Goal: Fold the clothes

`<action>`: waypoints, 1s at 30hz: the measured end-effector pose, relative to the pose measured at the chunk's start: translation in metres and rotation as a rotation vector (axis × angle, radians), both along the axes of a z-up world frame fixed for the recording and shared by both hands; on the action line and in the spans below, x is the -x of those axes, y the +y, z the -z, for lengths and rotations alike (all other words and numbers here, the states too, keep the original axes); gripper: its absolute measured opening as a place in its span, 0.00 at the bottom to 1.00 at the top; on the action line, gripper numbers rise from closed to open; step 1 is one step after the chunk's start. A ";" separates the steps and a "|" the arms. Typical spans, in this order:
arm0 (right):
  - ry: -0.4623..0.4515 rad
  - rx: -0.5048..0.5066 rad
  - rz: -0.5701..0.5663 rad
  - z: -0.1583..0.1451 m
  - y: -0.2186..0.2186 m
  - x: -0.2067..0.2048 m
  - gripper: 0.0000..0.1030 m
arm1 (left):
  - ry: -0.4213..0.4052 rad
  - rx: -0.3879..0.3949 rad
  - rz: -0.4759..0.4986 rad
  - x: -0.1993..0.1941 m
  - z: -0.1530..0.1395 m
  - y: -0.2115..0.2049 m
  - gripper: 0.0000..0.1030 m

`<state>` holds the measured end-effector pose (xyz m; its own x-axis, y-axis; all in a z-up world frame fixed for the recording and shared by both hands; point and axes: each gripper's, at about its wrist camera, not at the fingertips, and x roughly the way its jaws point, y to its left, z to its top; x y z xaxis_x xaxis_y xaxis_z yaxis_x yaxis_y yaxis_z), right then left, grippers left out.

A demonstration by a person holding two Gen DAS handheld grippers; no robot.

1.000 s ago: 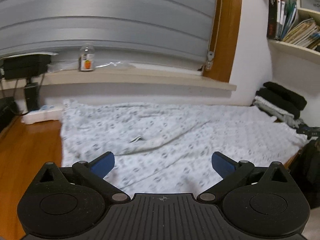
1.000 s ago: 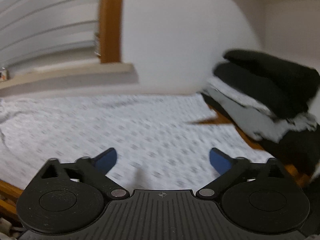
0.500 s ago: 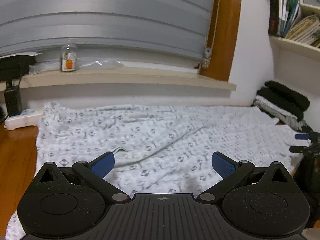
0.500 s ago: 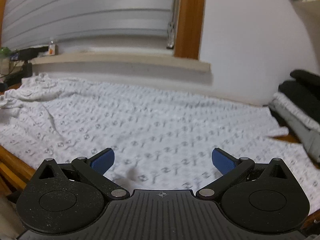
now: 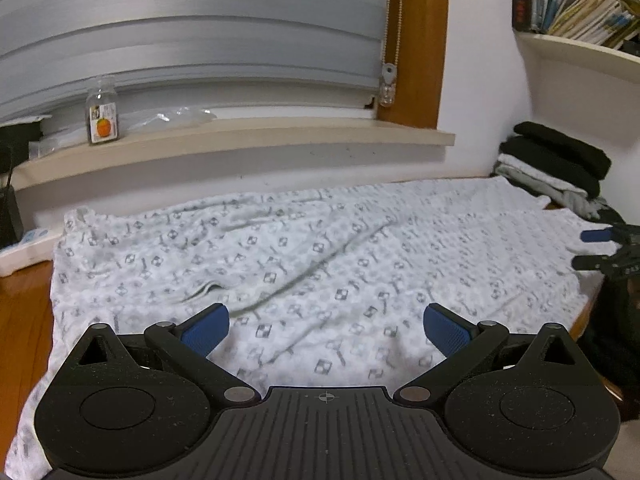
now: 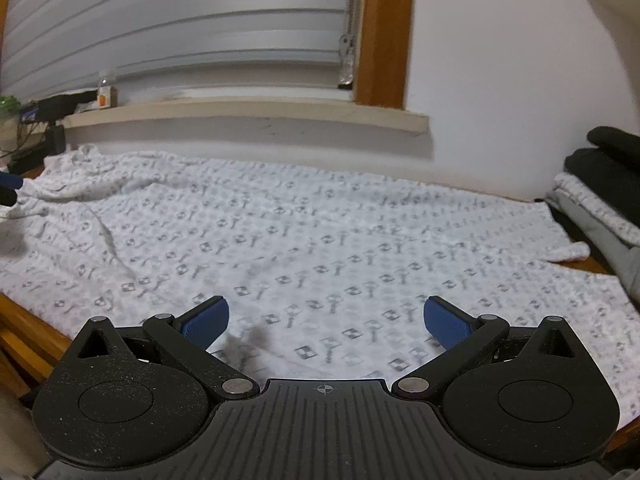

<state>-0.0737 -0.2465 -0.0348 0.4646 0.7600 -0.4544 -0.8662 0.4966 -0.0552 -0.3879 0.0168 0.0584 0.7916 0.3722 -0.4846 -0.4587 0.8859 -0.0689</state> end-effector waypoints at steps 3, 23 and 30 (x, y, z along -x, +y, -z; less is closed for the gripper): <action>0.012 -0.004 -0.004 0.002 0.009 0.005 1.00 | 0.008 -0.012 -0.026 0.014 0.001 0.003 1.00; -0.120 0.136 -0.741 -0.015 0.235 0.219 0.52 | -0.070 0.117 -0.178 0.146 -0.006 0.133 0.64; -0.105 0.168 -0.952 -0.014 0.268 0.286 0.27 | -0.004 0.144 -0.135 0.116 0.005 0.156 0.57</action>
<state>-0.3599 0.0210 -0.0204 -0.2667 0.7677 -0.5826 -0.8879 -0.4308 -0.1612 -0.5043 0.1732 0.0534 0.7408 0.4024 -0.5378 -0.5726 0.7970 -0.1924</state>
